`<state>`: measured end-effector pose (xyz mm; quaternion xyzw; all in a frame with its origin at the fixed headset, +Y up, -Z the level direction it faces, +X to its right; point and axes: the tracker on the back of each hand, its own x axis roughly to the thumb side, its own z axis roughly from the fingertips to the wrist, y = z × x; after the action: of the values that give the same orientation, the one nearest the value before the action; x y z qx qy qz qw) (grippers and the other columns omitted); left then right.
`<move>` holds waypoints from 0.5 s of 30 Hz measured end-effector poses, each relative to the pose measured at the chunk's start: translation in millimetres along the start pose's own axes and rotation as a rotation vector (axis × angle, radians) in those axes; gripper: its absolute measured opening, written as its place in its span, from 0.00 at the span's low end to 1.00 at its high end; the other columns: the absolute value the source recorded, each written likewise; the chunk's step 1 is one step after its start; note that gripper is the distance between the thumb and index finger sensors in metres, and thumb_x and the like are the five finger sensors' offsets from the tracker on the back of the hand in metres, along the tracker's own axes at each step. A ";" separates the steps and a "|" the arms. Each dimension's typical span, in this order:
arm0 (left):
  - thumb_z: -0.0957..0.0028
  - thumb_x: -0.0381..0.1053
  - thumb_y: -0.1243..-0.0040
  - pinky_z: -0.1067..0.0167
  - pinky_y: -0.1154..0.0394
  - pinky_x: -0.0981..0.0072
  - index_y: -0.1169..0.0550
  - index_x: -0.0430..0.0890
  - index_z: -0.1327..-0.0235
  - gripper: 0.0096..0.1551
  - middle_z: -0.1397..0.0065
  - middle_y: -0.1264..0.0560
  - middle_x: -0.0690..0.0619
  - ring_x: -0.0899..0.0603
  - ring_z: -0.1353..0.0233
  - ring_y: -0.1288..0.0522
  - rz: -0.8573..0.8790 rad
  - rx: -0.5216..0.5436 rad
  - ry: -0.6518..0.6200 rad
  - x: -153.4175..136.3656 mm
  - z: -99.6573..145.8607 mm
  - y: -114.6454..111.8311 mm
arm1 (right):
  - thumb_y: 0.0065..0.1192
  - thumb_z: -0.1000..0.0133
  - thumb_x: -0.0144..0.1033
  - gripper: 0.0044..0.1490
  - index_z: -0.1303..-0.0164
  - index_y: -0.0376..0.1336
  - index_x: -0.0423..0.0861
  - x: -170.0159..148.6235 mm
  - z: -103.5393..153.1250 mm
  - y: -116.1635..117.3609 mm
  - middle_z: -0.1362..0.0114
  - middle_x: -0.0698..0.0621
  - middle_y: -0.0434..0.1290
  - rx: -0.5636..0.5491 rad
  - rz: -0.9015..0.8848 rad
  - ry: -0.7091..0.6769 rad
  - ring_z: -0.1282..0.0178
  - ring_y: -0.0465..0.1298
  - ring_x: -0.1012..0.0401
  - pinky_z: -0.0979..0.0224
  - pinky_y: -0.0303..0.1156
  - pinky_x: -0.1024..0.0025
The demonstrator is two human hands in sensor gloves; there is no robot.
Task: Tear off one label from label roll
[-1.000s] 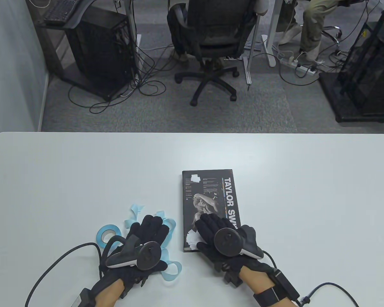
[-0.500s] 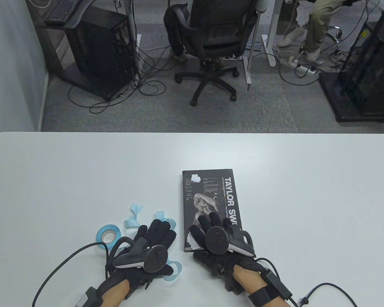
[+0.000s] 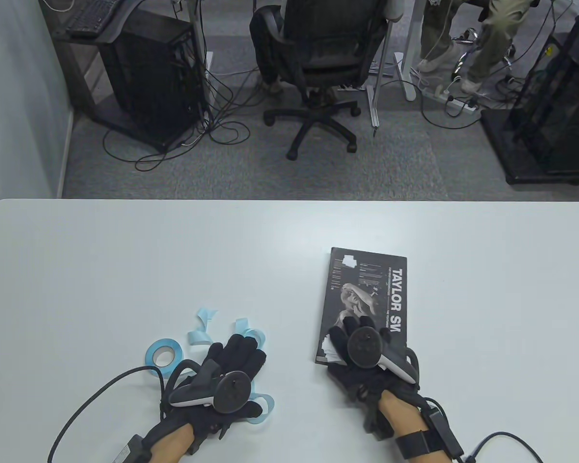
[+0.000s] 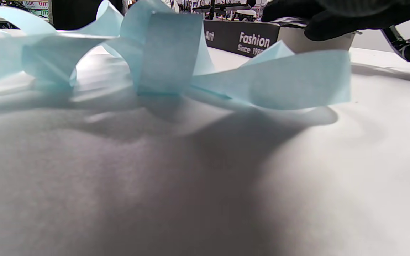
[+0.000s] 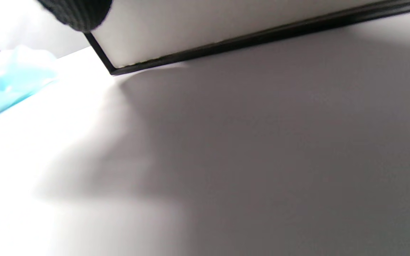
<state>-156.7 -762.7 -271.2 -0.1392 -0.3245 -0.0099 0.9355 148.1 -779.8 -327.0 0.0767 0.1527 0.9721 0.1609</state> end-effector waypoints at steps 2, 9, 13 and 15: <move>0.57 0.74 0.55 0.29 0.61 0.32 0.64 0.46 0.25 0.60 0.20 0.71 0.43 0.33 0.19 0.66 0.014 0.008 0.000 -0.9 0.7 1.7 | 0.55 0.50 0.60 0.46 0.27 0.39 0.65 -15.4 4.0 -5.4 0.18 0.56 0.32 0.008 -0.036 0.047 0.16 0.29 0.51 0.23 0.25 0.40; 0.57 0.73 0.55 0.30 0.61 0.32 0.64 0.46 0.25 0.60 0.20 0.70 0.43 0.33 0.19 0.66 0.048 0.000 0.005 -6.7 2.8 2.3 | 0.56 0.50 0.59 0.44 0.27 0.42 0.65 -60.5 11.0 -20.4 0.18 0.58 0.33 -0.019 -0.152 0.138 0.16 0.29 0.54 0.23 0.23 0.44; 0.57 0.73 0.55 0.30 0.61 0.32 0.64 0.46 0.25 0.60 0.20 0.70 0.43 0.33 0.19 0.66 0.069 0.017 0.007 -10.4 4.7 4.4 | 0.56 0.50 0.59 0.44 0.27 0.42 0.65 -89.7 8.0 -29.5 0.18 0.60 0.33 -0.065 -0.207 0.205 0.16 0.28 0.56 0.23 0.21 0.46; 0.57 0.73 0.55 0.30 0.61 0.32 0.64 0.46 0.25 0.60 0.20 0.71 0.43 0.33 0.19 0.68 0.073 0.014 0.009 -11.8 5.2 4.8 | 0.56 0.51 0.59 0.44 0.27 0.42 0.65 -106.0 6.6 -34.2 0.18 0.60 0.34 -0.101 -0.218 0.247 0.16 0.28 0.56 0.22 0.20 0.47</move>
<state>-168.6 -757.6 -275.7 -0.1445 -0.3150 0.0259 0.9377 258.6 -782.8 -342.4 -0.0686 0.1297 0.9573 0.2489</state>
